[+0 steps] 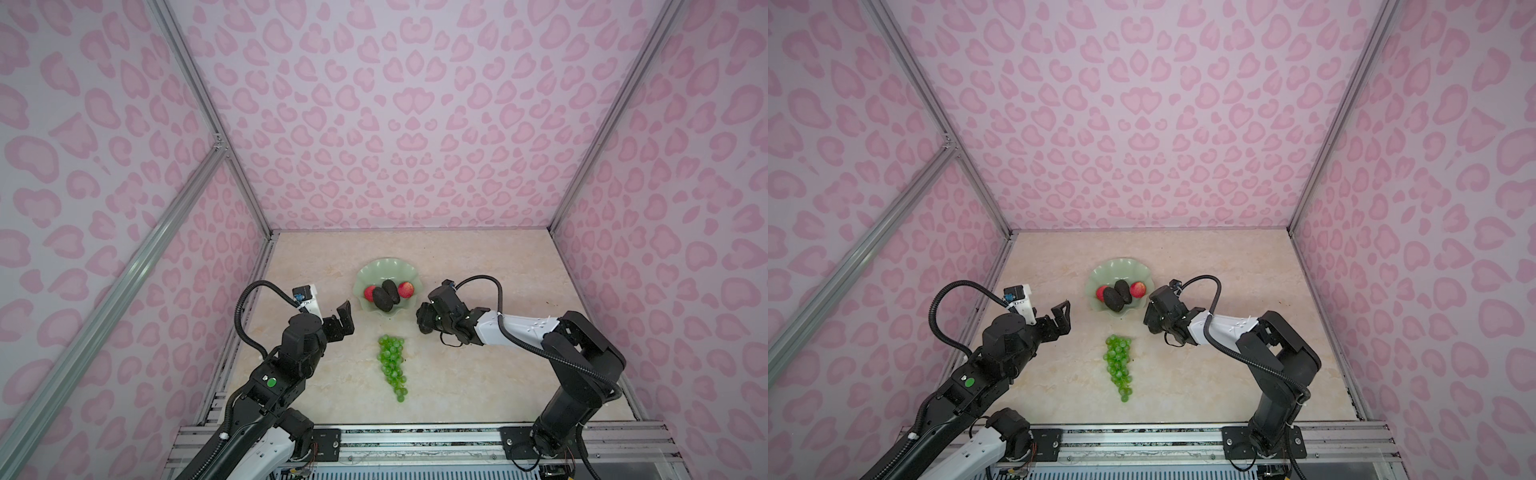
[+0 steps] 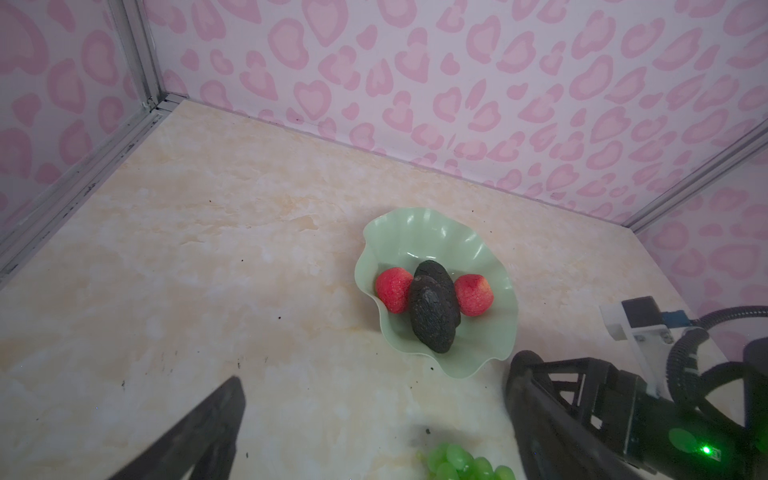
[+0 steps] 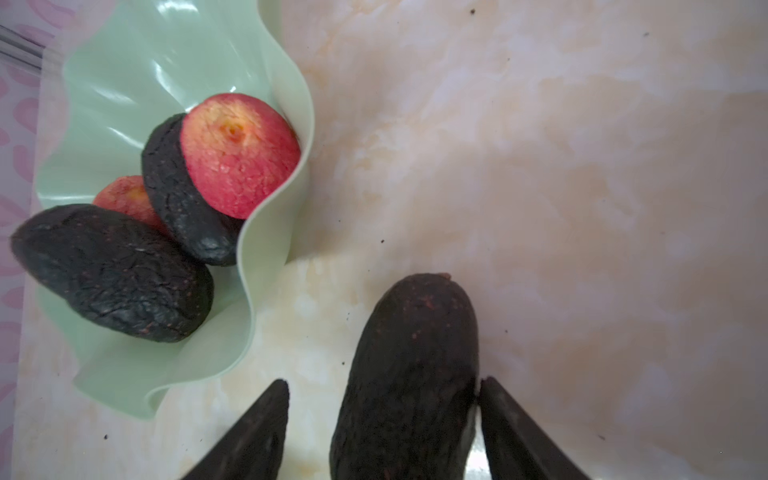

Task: Place and organize the fake fruits in the fruit bowl
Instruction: 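Place the last avocado in the bowl with the right gripper while the left arm retracts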

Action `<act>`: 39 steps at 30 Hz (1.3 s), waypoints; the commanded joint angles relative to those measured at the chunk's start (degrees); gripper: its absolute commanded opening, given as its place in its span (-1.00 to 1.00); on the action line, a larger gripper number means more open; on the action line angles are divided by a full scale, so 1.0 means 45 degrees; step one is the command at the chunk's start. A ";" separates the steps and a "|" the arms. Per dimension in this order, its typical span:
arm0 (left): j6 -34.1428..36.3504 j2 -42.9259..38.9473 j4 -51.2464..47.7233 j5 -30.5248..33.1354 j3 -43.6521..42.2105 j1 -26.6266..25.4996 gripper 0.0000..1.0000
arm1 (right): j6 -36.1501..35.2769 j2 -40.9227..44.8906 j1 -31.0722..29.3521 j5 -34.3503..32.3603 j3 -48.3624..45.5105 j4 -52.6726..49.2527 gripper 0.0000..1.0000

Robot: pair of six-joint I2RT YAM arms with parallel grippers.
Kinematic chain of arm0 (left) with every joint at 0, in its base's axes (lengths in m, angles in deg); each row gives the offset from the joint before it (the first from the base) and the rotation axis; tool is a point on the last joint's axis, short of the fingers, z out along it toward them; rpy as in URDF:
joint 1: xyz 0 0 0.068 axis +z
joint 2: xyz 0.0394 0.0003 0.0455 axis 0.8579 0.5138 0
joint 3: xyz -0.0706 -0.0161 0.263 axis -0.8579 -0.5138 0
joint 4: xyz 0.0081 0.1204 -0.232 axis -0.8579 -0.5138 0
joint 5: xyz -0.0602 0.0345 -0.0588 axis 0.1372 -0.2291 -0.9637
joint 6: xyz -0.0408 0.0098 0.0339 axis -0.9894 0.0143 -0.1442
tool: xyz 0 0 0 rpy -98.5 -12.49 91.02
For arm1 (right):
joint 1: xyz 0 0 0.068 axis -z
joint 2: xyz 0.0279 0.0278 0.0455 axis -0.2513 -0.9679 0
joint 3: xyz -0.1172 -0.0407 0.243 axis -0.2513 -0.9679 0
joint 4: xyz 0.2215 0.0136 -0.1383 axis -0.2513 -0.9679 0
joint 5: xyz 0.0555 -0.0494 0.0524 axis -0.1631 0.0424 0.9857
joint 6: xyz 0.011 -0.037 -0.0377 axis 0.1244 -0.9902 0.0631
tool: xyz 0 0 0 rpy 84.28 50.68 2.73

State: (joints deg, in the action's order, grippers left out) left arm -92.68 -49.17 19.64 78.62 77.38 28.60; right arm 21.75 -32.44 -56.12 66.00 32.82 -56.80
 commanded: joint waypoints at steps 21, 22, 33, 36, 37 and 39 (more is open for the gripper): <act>-0.0052 -0.0478 -0.0503 0.0399 -0.0151 0.0015 0.97 | -0.2698 0.2010 -0.1233 -0.3411 0.2026 -0.2340 -0.40; -0.0051 -0.0515 -0.0568 0.0360 -0.0108 0.0015 0.97 | -0.2910 0.1505 -0.1228 -0.3281 0.2574 -0.2341 -0.40; 0.0353 -0.1018 -0.0874 -0.0516 0.0138 0.0015 0.97 | -0.4292 -0.3184 -0.1150 -0.2730 0.7437 -0.3040 -0.40; 0.0418 -0.1131 -0.0849 -0.1012 0.0117 0.0015 0.97 | -0.4149 -0.3924 -0.1092 -0.2493 0.8359 -0.3506 -0.35; 0.0418 -0.1132 -0.0859 -0.1167 0.0113 0.0015 0.97 | -0.4074 -0.4093 -0.1077 -0.2368 0.8469 -0.3532 -0.30; 0.0418 -0.1151 -0.0869 -0.1385 0.0083 0.0015 0.97 | -0.3962 -0.4263 -0.1038 -0.2075 0.8511 -0.3455 -0.16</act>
State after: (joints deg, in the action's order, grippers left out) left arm -91.54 -54.22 16.01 74.58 77.49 28.60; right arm 3.71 -50.41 -60.93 54.89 70.70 -70.57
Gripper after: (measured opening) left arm 0.986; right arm 0.423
